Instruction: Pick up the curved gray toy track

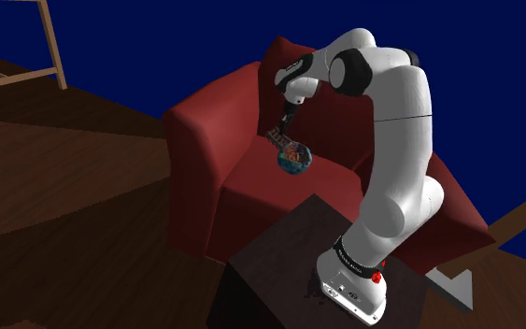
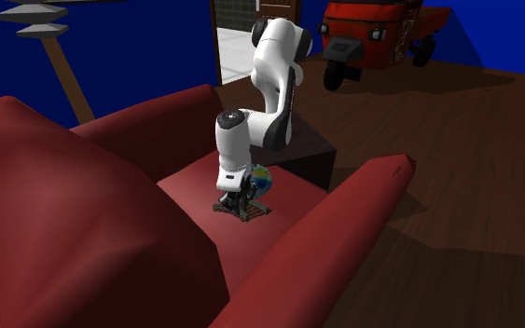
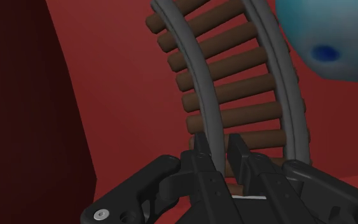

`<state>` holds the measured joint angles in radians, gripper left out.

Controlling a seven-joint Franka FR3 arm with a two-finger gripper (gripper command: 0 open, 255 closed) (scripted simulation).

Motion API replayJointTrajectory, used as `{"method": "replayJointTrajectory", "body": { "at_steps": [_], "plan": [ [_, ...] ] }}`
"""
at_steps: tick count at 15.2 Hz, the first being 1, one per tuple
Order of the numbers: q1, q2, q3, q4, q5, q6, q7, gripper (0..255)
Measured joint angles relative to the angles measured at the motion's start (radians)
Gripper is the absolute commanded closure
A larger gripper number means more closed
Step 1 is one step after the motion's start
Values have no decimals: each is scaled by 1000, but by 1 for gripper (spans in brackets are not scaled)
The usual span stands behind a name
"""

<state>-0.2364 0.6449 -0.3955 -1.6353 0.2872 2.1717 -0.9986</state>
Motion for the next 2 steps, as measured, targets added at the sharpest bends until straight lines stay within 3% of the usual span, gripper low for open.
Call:
{"method": "replayJointTrajectory", "body": {
  "at_steps": [2],
  "plan": [
    [3, -14, -4, 0, -6, -14, 3, 255]
  ]
}}
